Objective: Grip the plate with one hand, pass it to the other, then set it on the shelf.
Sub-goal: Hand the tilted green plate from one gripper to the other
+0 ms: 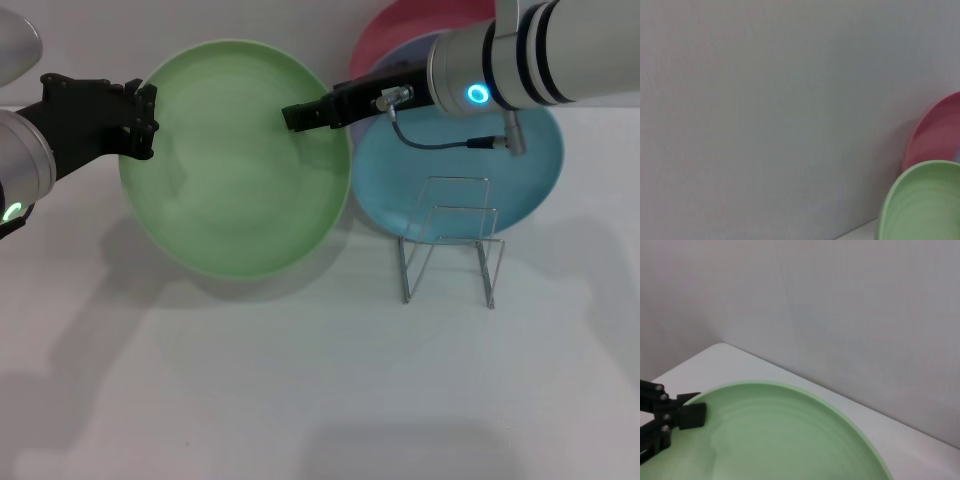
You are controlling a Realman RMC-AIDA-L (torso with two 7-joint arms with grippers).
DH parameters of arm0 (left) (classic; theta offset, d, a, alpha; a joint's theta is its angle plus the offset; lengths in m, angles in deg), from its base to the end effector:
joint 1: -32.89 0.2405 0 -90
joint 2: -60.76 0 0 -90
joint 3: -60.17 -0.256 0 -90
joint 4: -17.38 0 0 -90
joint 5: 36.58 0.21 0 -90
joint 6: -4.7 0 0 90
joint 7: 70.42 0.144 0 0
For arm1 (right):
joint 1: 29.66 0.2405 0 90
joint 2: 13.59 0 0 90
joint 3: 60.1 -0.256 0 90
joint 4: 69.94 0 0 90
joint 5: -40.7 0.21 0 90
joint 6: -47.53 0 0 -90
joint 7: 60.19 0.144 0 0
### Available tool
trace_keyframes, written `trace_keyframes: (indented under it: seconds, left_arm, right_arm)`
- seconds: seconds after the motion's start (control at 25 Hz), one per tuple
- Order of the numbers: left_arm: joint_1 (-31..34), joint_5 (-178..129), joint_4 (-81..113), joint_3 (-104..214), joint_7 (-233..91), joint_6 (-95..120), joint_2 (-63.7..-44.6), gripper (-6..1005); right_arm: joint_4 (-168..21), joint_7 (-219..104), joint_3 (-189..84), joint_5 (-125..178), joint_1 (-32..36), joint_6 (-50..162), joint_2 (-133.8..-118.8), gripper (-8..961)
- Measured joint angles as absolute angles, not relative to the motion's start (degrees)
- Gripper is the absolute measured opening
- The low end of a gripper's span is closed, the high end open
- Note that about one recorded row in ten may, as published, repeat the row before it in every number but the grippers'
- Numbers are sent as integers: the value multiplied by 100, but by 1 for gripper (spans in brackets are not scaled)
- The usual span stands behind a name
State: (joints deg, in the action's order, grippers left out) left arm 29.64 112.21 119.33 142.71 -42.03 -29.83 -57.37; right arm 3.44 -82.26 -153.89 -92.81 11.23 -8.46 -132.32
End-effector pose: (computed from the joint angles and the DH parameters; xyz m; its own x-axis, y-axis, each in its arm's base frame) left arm -0.1668 0.3376 0.0442 0.8876 0.2519 0.3857 0.4600 -0.4371 -0.7729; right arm 0.0815 0.4146 -0.0213 0.7829 -0.5210 -0.3400 -0.6220 -0.6643 -0.4144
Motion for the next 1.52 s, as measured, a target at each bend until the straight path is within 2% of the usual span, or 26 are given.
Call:
trace_keyframes:
  seconds: [0.52, 0.72, 1.24, 1.52]
  left_arm:
    - [2948, 11222, 11957, 14252, -4203, -2949, -5737, 66]
    - [2952, 11222, 11956, 14253, -4203, -2949, -5737, 67]
    - [2978, 11222, 11960, 14230, -4203, -2949, -5728, 70]
    - [3007, 11222, 11979, 14216, -4203, -2949, -5728, 72]
  right_arm:
    - [170, -8286, -15404, -9277, 1241, -673, -13233, 644]
    - [127, -8286, -15418, -9277, 1250, -651, -13233, 464]
    - [-79, -8294, -15392, -9189, 1323, -604, -13233, 409]
    - [-87, -8295, -15388, -9183, 1315, -603, -13233, 323]
